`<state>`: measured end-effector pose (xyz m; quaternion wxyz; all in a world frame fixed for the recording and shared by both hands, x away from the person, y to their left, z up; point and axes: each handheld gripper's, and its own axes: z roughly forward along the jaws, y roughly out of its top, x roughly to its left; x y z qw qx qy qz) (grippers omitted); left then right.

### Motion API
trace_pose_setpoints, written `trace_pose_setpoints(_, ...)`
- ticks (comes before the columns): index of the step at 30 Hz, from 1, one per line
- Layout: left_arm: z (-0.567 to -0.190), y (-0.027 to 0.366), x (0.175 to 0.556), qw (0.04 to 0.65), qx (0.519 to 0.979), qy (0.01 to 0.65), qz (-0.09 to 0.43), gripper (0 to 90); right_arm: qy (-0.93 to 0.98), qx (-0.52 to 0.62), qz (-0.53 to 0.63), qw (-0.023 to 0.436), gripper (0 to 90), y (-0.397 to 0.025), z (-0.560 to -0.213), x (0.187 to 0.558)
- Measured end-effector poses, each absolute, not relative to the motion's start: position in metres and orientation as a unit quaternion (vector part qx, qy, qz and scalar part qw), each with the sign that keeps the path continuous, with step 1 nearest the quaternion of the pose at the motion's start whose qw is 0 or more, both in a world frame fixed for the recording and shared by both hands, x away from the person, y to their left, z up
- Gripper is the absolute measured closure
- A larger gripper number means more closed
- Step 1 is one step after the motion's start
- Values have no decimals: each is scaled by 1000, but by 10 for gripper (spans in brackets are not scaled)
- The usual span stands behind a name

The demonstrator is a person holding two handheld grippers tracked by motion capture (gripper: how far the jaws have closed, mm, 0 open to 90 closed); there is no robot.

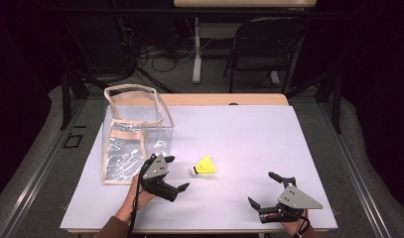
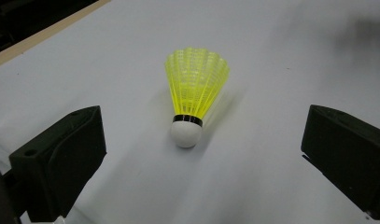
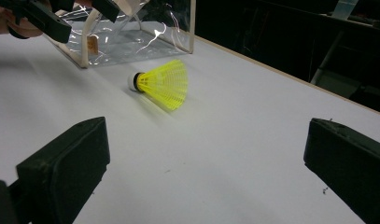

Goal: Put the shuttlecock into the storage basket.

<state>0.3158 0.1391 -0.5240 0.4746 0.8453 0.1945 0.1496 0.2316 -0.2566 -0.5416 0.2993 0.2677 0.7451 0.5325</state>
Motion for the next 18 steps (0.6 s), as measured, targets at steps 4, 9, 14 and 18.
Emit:
trace_pose_setpoints(4, -523, 139, 317, 472, 847, 195, 149, 0, 745, 268, 532, 299, 0, -256, -542, 232)
trace_pose_setpoints(9, -520, 134, 320, 466, 850, 194, 150, 0, 744, 267, 533, 300, 0, -256, -542, 232)
trace_pose_setpoints(14, -520, 129, 323, 459, 854, 194, 147, 0, 746, 268, 532, 299, 0, -257, -542, 231)
trace_pose_setpoints(18, -520, 126, 325, 452, 859, 193, 145, 0, 745, 267, 532, 300, 0, -257, -542, 231)
